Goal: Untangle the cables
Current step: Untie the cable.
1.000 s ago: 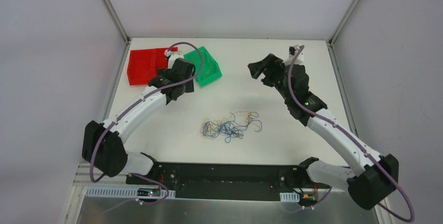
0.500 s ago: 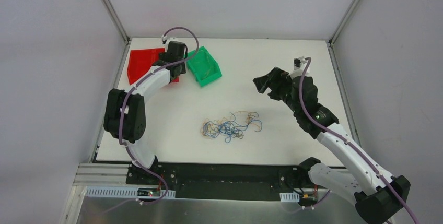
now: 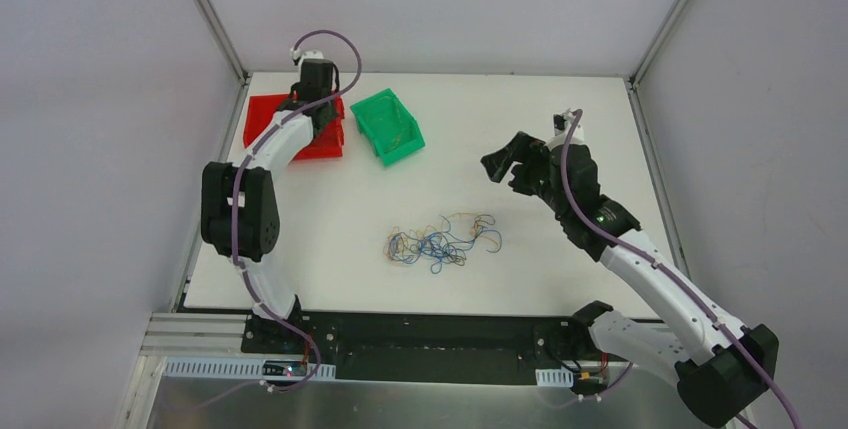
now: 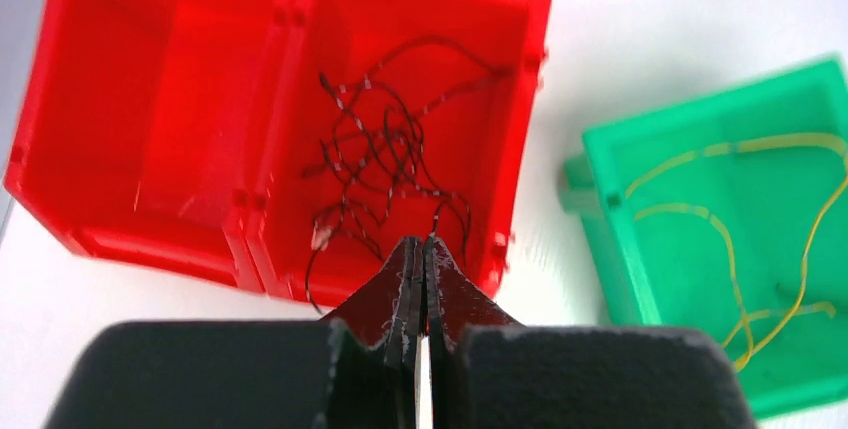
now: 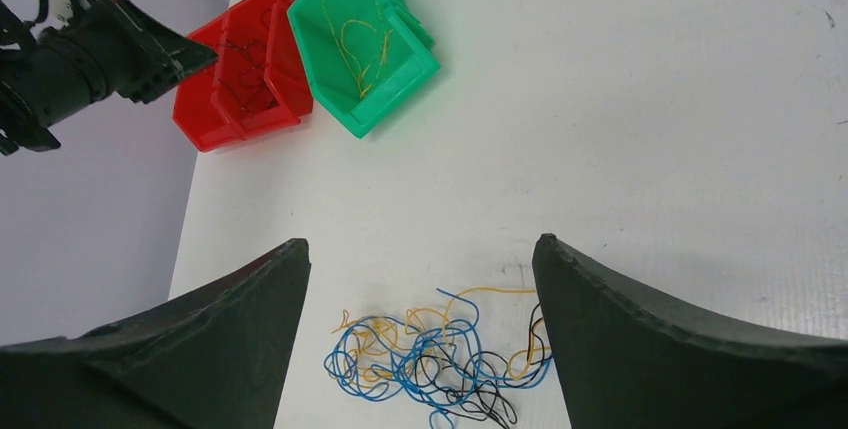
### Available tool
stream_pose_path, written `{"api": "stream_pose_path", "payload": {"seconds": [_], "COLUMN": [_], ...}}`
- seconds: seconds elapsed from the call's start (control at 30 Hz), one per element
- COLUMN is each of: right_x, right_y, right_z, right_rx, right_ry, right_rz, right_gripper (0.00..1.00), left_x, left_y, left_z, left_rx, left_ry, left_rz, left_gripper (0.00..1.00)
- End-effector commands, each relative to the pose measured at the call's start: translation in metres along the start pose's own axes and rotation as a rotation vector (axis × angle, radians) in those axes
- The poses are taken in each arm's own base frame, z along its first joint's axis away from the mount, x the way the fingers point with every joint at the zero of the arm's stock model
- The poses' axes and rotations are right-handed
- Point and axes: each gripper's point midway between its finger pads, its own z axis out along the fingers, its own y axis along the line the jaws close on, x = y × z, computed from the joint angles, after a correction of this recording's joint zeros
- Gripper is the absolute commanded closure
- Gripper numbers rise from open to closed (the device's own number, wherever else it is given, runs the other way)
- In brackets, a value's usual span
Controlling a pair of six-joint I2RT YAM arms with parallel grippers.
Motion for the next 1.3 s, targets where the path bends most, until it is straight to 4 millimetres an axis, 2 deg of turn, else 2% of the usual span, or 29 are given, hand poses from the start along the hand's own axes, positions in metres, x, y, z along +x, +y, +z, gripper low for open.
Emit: {"api": "stream_pose_path", "payload": {"seconds": [0.0,0.1,0.17,0.3,0.4,0.5,0.63,0.7,0.87,1.0,1.13,1.27], "right_x": [-0.002,-0.002,-0.002,-0.002,-0.002,-0.003,-0.004,-0.005,-0.002,0.01,0.021,0.029], "right_y": [0.004,0.004,0.003,0.002,0.0,0.0,0.001,0.001,-0.008,-0.022,-0.037,-0.046], "right_z": [0.001,0.0,-0.001,-0.006,-0.008,-0.009,-0.012,-0.014,-0.019,-0.02,-0.024,-0.03], "right_rx": [-0.017,-0.018,-0.016,-0.011,-0.003,-0.003,-0.008,-0.008,0.037,0.103,0.156,0.179], "right_ry": [0.003,0.007,0.006,0.001,-0.003,-0.003,-0.006,-0.008,0.004,0.068,0.108,0.125], "right_rz": [-0.015,-0.015,-0.014,-0.01,-0.008,-0.005,-0.001,0.0,-0.003,-0.016,-0.029,-0.032], "right_gripper": [0.15,0.15,0.15,0.15,0.15,0.15,0.15,0.15,0.14,0.14,0.14,0.14], "left_x": [-0.046,-0.052,-0.049,-0.026,-0.012,-0.012,-0.011,-0.017,-0.049,-0.073,-0.089,-0.098], "left_y": [0.004,0.004,0.005,0.005,0.0,-0.009,-0.012,-0.012,-0.015,-0.018,-0.02,-0.025], "left_z": [0.02,0.054,0.073,0.102,0.109,0.107,0.108,0.106,0.086,0.063,0.039,0.011], "left_rx": [0.013,0.015,-0.008,-0.041,-0.021,0.033,0.043,0.049,0.091,0.134,0.18,0.249], "left_ry": [-0.078,-0.071,-0.063,-0.042,-0.04,-0.05,-0.035,-0.037,-0.096,-0.125,-0.143,-0.135], "left_rz": [-0.111,-0.14,-0.141,-0.132,-0.173,-0.188,-0.182,-0.172,-0.144,-0.139,-0.155,-0.159], "left_gripper": [1.0,1.0,1.0,1.0,1.0,1.0,1.0,0.99,0.65,0.49,0.39,0.37]}}
